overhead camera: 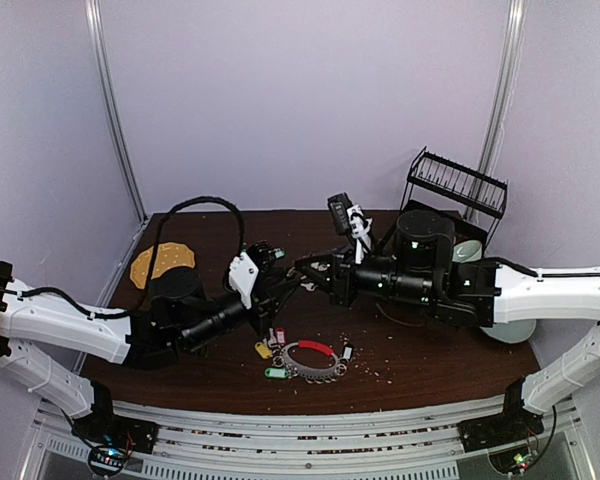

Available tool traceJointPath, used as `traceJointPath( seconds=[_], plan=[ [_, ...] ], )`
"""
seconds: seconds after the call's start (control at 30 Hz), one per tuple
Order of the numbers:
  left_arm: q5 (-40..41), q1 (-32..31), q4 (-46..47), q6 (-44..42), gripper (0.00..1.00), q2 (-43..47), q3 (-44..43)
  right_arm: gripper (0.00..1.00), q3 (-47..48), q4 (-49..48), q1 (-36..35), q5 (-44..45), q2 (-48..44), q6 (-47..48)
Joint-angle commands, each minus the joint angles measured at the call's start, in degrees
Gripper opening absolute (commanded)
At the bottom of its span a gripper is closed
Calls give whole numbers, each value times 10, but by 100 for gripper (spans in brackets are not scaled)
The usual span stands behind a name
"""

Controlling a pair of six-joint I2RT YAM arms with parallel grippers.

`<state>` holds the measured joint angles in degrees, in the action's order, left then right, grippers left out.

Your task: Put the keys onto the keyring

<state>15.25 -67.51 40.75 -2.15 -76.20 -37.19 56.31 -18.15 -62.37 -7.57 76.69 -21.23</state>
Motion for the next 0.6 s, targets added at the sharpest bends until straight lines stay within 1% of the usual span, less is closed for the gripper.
traceJointPath(
  seconds=[0.0, 0.13, 0.2, 0.43, 0.5, 0.57],
  plan=[
    [2, -2, 38, -6, 23, 4, -16, 0, 4, -8, -3, -15, 10, 3],
    [1, -2, 38, -7, 9, 11, -12, 0, 5, -3, -3, -21, 15, 7],
    [-1, -2, 37, -8, 0, 12, -11, 0, 6, -1, -4, -29, 20, 7],
    [-6, -2, 16, -6, 0, 21, -8, 0, 11, 4, -3, -47, 32, 17],
    [-1, -2, 14, -7, 0, 22, -7, 14, 9, 2, -2, -34, 32, 16],
    [4, -2, 13, -7, 0, 23, -5, 17, 5, -4, -3, -26, 31, 19]
  ],
)
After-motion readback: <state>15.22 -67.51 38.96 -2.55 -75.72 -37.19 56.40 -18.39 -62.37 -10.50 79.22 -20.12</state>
